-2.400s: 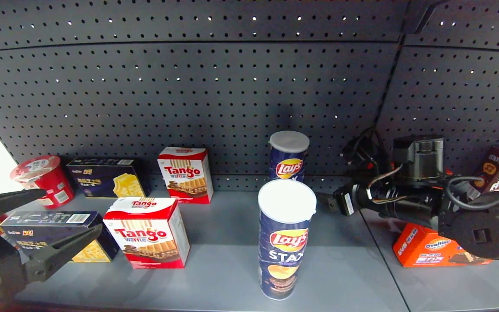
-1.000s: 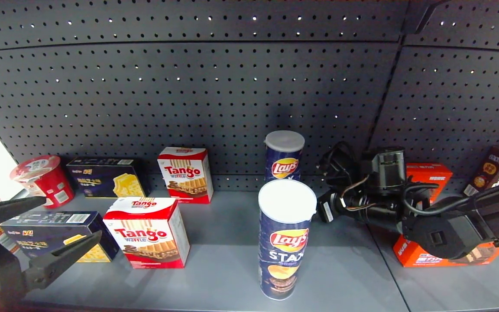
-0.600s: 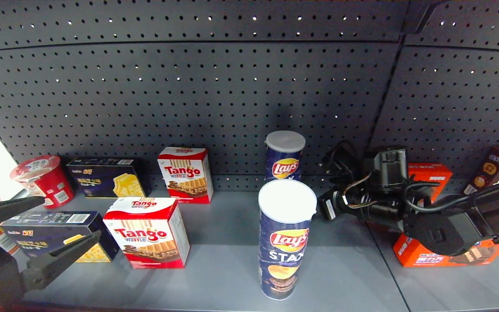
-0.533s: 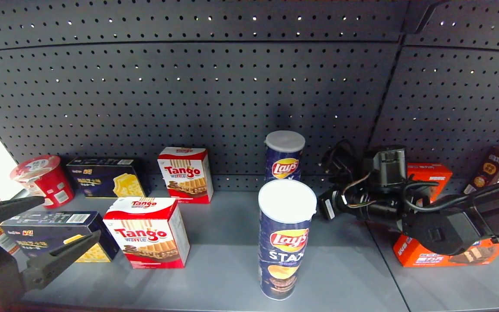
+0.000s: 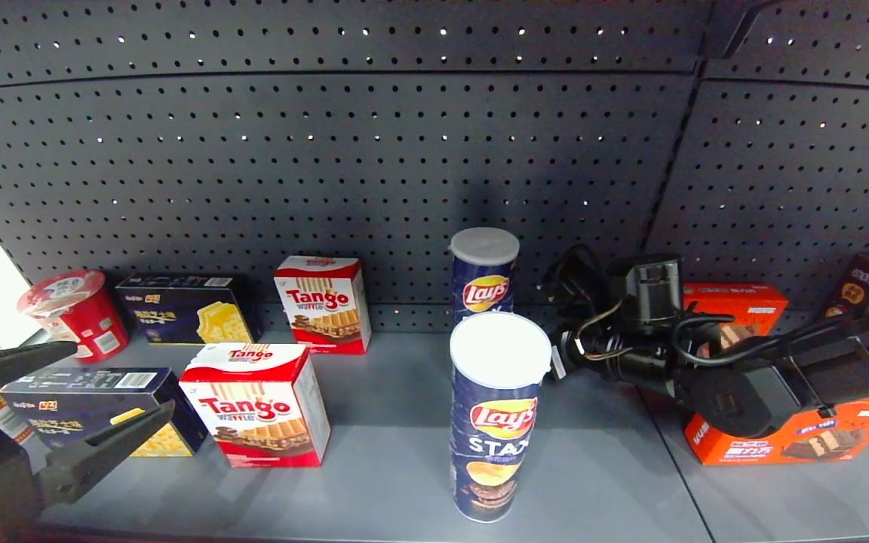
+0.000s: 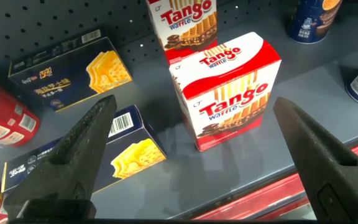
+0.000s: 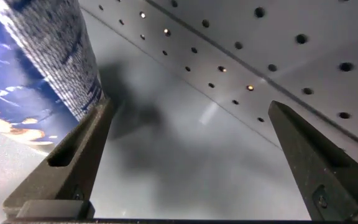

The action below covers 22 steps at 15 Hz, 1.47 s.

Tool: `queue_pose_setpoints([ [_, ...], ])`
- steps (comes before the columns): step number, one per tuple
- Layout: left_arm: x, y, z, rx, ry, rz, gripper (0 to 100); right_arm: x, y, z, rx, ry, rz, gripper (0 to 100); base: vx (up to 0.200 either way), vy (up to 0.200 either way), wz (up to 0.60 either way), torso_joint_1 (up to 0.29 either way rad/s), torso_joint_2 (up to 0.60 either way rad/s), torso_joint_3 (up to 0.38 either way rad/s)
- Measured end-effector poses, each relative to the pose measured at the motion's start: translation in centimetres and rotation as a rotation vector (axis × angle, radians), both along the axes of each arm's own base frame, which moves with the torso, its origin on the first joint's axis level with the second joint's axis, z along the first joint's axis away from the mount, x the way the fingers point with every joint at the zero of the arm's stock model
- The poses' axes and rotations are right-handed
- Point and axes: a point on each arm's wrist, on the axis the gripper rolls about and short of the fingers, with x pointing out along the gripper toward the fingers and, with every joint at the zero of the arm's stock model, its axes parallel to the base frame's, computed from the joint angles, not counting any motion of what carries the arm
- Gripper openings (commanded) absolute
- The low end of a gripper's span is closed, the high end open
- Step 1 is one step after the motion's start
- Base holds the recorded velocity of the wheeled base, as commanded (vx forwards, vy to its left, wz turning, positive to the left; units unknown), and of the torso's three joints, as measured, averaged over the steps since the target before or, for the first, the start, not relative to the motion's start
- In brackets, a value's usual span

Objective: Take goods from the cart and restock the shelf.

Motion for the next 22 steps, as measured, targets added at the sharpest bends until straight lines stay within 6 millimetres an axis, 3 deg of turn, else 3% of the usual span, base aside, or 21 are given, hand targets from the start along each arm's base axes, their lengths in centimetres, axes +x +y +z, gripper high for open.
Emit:
queue_pose_setpoints([
  [14, -0.1, 0.0, 0.0, -0.001, -0.001, 0.001, 100, -0.3, 0.3, -0.3, 0.003, 0.013, 0.001, 100, 0.0, 0.0, 0.0, 0.0, 0.0, 0.0],
  [19, -0.6, 0.1, 0.2, -0.022, -0.017, 0.009, 100, -2.4, -0.9, 3.6, 0.101, -0.053, -0.049, 100, 0.0, 0.0, 0.0, 0.0, 0.0, 0.0],
  [22, -1.2, 0.3, 0.1, -0.024, -0.032, 0.021, 100, -6.3, -3.3, 6.5, 0.153, -0.101, -0.056, 100, 0.0, 0.0, 0.0, 0.0, 0.0, 0.0],
])
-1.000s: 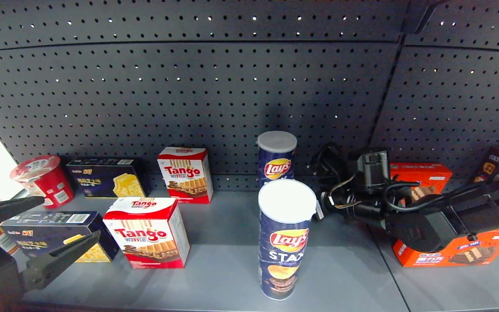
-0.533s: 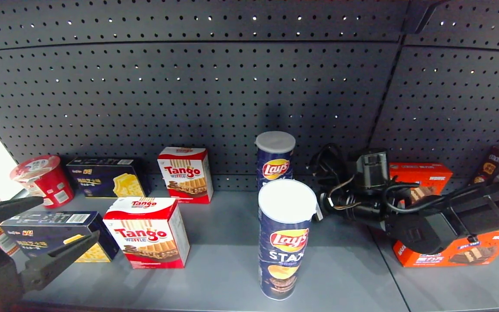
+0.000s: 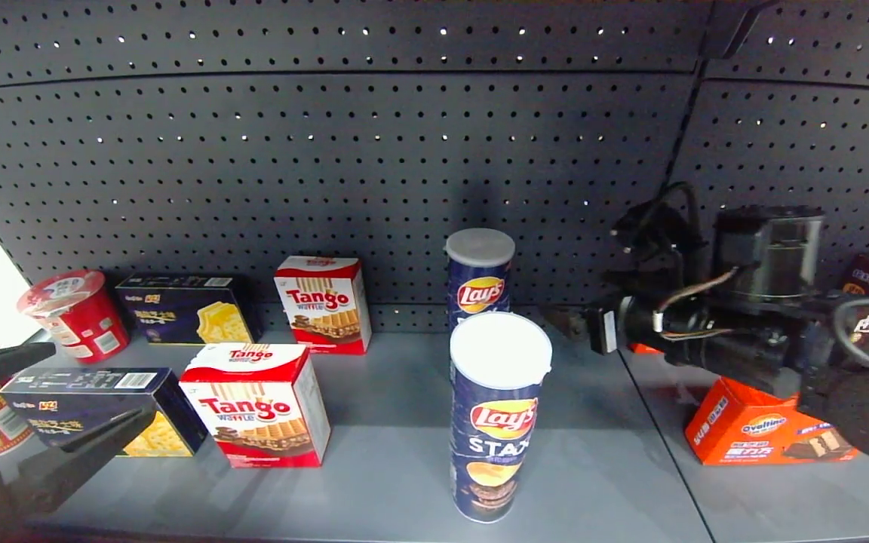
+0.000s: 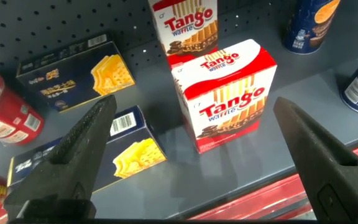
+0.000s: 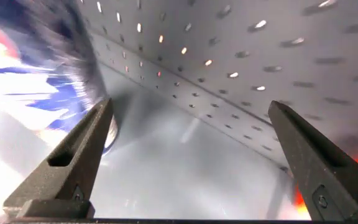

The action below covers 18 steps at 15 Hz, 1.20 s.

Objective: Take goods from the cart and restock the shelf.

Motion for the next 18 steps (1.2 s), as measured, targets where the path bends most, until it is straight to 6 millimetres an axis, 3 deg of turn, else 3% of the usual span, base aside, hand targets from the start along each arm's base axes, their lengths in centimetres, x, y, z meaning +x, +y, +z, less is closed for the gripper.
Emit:
queue_pose_setpoints([
  [5, -2.1, 0.8, -1.6, -0.001, -0.014, 0.077, 100, -7.6, -7.1, 0.6, 0.041, -0.033, -0.102, 100, 0.0, 0.0, 0.0, 0.0, 0.0, 0.0],
  [11, -7.7, 1.2, -5.4, -0.043, -0.092, 0.214, 100, -15.4, -14.0, -0.2, 0.085, -0.136, -0.353, 100, 0.0, 0.0, 0.0, 0.0, 0.0, 0.0],
  [15, -11.2, 1.0, -8.7, -0.049, -0.109, 0.255, 100, -20.1, -15.7, -3.5, 0.09, -0.182, -0.496, 100, 0.0, 0.0, 0.0, 0.0, 0.0, 0.0],
  [18, -12.5, 0.9, -9.7, -0.052, -0.163, 0.292, 100, -23.2, -15.9, -6.4, 0.087, -0.183, -0.547, 100, 0.0, 0.0, 0.0, 0.0, 0.0, 0.0],
])
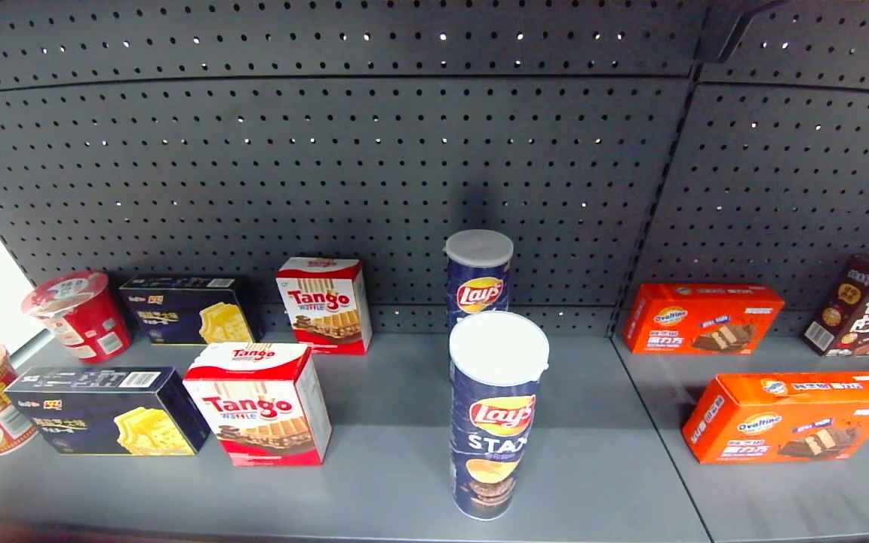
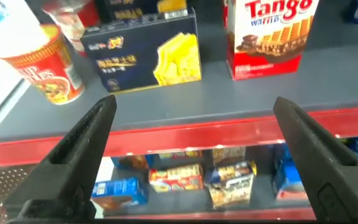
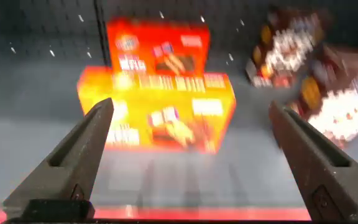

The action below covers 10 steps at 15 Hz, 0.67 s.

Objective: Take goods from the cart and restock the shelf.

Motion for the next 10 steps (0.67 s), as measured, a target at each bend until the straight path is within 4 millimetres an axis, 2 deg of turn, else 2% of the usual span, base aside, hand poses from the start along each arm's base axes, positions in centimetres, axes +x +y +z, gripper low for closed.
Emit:
queue_pose_setpoints([
  [3, -0.1, 0.0, -0.7, 0.012, -0.043, 0.002, 100, -2.9, 0.0, -3.3, 0.002, 0.036, -0.04, 100, 0.0, 0.0, 0.0, 0.0, 0.0, 0.0],
  [6, 0.7, 0.1, -2.1, 0.024, -0.119, 0.004, 100, -4.2, 0.0, -5.8, 0.038, 0.05, -0.113, 100, 0.0, 0.0, 0.0, 0.0, 0.0, 0.0],
  [8, 0.9, 0.1, -3.0, 0.03, -0.102, 0.005, 100, -4.5, 0.0, -6.0, 0.06, 0.026, -0.091, 100, 0.0, 0.0, 0.0, 0.0, 0.0, 0.0],
  [10, 1.0, 0.0, -3.6, 0.025, -0.06, -0.011, 100, -4.6, 0.4, -6.1, 0.046, 0.02, 0.072, 100, 0.0, 0.0, 0.0, 0.0, 0.0, 0.0],
])
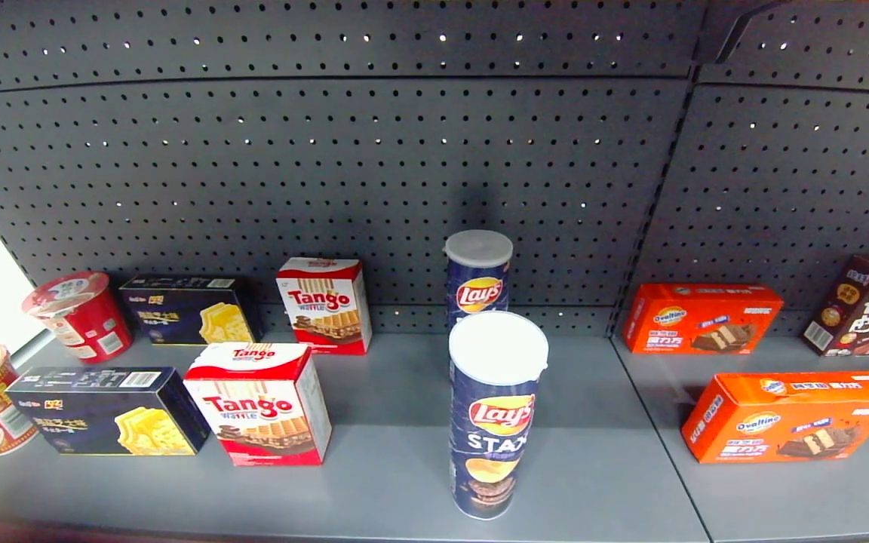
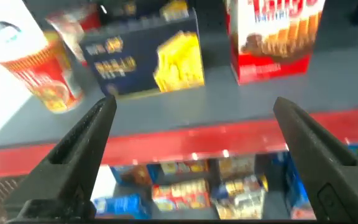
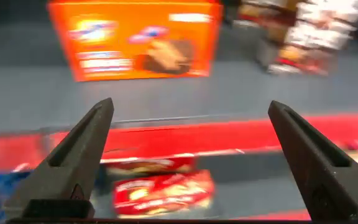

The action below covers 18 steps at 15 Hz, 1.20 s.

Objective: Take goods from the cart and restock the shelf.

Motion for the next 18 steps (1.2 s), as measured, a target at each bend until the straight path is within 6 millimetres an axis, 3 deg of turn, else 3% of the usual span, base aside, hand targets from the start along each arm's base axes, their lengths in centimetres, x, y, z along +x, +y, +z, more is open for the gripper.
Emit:
queue_pose_setpoints([
  [2, -0.01, -0.21, -0.29, -0.011, 0.025, -0.092, 100, -0.08, 0.36, -0.05, 0.001, -0.004, 0.158, 100, 0.0, 0.0, 0.0, 0.0, 0.0, 0.0],
  [6, -0.04, -0.48, -0.36, -0.048, 0.035, -0.215, 100, -0.09, 0.18, -0.09, -0.028, -0.006, 0.077, 100, 0.0, 0.0, 0.0, 0.0, 0.0, 0.0],
  [10, -0.02, 0.29, -0.74, -0.129, 0.061, 0.136, 100, -0.12, -0.37, -0.09, -0.037, -0.005, -0.168, 100, 0.0, 0.0, 0.0, 0.0, 0.0, 0.0],
  [12, -0.03, 0.26, -0.91, -0.139, 0.078, 0.122, 100, -0.17, -0.6, -0.1, -0.002, -0.007, -0.276, 100, 0.0, 0.0, 0.0, 0.0, 0.0, 0.0],
  [16, -0.02, -0.04, -0.92, -0.079, 0.088, -0.022, 100, -0.25, -0.15, -0.68, 0.06, 0.026, -0.006, 100, 0.0, 0.0, 0.0, 0.0, 0.0, 0.0],
  [18, -0.02, -0.04, -0.91, -0.077, 0.088, -0.028, 100, -0.47, -0.13, -0.89, 0.051, 0.019, 0.04, 100, 0.0, 0.0, 0.0, 0.0, 0.0, 0.0],
])
